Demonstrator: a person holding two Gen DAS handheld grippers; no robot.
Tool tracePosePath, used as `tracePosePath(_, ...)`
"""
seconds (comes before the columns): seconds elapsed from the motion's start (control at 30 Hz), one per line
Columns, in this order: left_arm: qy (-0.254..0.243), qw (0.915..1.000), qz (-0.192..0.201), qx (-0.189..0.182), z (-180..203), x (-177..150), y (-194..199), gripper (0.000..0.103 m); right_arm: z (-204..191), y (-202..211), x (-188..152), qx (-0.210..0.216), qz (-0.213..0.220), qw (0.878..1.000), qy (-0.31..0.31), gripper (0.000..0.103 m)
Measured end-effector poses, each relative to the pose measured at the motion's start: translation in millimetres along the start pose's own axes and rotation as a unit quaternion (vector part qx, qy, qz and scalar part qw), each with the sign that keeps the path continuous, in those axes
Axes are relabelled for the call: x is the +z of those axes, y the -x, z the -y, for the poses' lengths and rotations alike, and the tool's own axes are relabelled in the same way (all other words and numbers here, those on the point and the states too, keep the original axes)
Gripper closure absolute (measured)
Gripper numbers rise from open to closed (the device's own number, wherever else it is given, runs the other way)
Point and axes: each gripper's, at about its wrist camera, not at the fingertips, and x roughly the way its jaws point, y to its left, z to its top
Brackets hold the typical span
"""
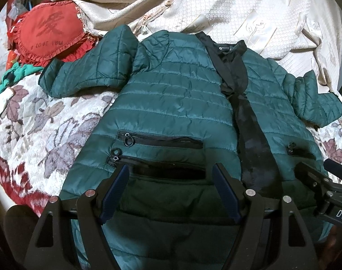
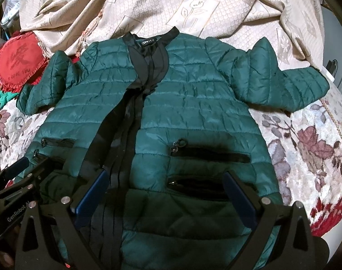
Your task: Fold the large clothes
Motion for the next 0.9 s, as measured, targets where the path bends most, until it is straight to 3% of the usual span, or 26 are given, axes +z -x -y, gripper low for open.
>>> tracePosePath(0.9, 0.015, 0.9993, 0.007, 0.034, -28, 37, -23, 0.043, -24, -33, 38, 0.016, 0.002, 1.0, 0.009, 0.001)
